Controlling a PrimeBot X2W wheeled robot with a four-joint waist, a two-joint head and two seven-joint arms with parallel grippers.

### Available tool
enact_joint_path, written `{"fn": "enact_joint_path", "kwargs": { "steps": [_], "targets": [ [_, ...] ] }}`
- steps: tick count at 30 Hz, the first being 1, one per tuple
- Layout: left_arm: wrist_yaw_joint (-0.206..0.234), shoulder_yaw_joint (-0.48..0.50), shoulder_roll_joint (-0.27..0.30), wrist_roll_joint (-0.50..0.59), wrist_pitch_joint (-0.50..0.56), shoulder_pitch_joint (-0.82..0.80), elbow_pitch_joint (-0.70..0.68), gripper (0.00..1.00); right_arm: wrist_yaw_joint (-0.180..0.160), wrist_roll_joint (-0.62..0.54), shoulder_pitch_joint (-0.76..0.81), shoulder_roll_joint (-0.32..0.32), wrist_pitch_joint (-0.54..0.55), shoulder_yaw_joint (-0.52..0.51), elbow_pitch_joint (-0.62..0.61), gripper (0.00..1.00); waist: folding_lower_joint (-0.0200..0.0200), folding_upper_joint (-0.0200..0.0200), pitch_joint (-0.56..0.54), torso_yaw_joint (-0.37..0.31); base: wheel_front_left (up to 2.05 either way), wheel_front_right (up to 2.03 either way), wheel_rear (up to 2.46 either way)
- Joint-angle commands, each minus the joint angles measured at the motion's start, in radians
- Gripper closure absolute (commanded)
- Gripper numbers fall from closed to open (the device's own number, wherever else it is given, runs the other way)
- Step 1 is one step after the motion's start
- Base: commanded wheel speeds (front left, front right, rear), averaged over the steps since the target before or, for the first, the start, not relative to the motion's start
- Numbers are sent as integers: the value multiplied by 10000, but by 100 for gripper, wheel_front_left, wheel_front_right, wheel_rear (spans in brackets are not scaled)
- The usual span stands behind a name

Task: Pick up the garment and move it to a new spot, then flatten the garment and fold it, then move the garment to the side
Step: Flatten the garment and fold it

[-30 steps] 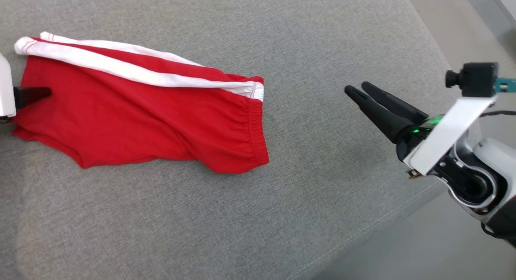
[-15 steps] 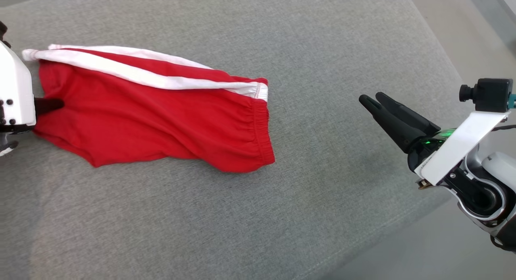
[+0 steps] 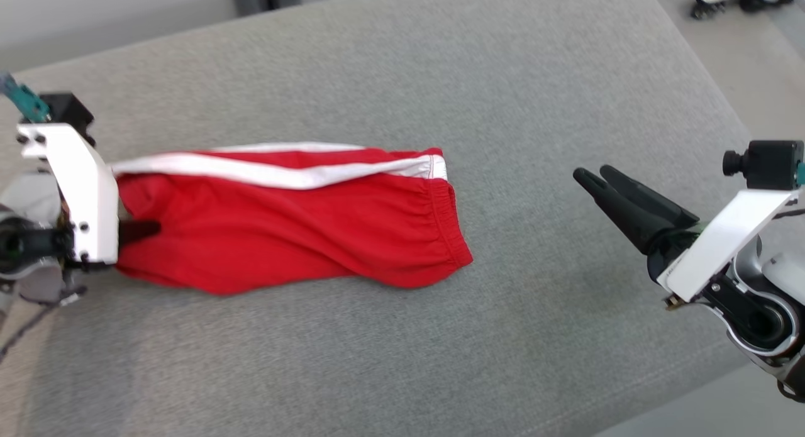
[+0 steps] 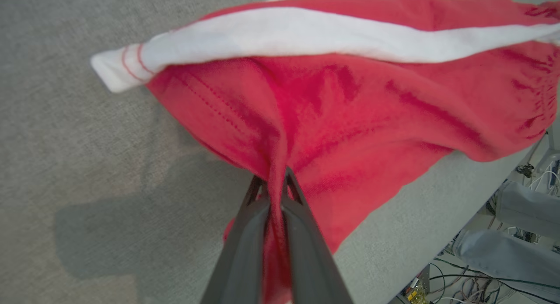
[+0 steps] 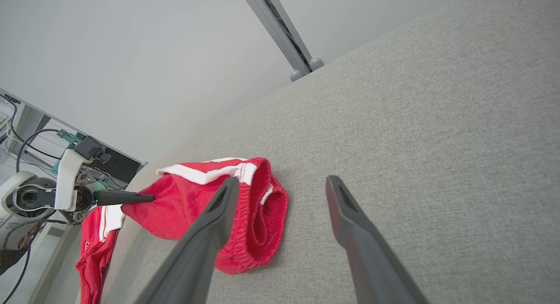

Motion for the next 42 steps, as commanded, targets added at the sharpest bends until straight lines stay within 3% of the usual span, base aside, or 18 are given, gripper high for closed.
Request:
{"fn": "enact_joint_path", "kwargs": {
  "steps": [1,15,17,24,33,42],
  "targets": [
    [56,5,41,-9,-37,119,-3,100,7,20,142,-78,38,14,38,0,0,-1,-290,280,0,0,0],
    [313,35,-32,-573,-586,1990,-835,100,7,333,746,-412,52,69,210,0,0,-1,-1287,1111,0,0,0],
    [359,-5,-59,-608,-560,2138,-828,0,7,367,755,-429,52,71,196,0,0,-1,-1345,1170,0,0,0],
    [293,54,36,-310,-1000,2126,-994,0,7,276,854,-434,-157,16,190,0,0,-1,-1547,1378,0,0,0],
    [-132,875,270,696,-3883,2269,-1905,0,7,-606,896,-530,-1293,-349,592,0,0,-1,-1866,1749,0,0,0],
    [926,1856,-59,1884,-7781,3862,-3562,0,7,-2374,1466,246,-1763,-1881,1362,0,0,-1,-2186,2289,0,0,0]
  ]
}}
